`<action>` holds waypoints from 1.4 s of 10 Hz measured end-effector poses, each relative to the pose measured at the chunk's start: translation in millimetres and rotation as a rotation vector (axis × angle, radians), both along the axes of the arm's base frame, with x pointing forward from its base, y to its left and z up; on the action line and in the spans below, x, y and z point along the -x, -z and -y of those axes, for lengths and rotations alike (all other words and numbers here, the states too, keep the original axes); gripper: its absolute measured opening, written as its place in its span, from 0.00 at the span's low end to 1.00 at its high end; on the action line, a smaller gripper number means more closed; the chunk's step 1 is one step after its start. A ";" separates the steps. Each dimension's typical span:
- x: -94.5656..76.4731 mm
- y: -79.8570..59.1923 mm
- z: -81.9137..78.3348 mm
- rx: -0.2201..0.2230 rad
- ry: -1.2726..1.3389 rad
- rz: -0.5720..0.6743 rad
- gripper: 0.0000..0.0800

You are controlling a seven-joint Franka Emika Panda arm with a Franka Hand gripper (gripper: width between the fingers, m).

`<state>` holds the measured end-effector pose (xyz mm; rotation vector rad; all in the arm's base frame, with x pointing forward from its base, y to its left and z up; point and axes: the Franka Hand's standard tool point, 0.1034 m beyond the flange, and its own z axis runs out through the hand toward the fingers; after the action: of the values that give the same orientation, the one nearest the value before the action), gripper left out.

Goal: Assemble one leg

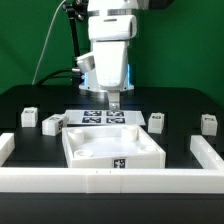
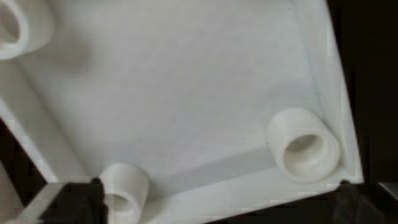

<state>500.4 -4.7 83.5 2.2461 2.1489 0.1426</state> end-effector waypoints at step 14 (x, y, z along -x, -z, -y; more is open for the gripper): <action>48.9 66.5 13.2 0.045 -0.204 0.026 0.32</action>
Offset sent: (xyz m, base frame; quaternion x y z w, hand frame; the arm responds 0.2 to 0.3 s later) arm -0.0213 -0.0121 -0.0225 -0.0596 -0.0285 -0.1492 0.9866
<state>451.4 -17.9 17.1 1.9871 2.3378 0.1266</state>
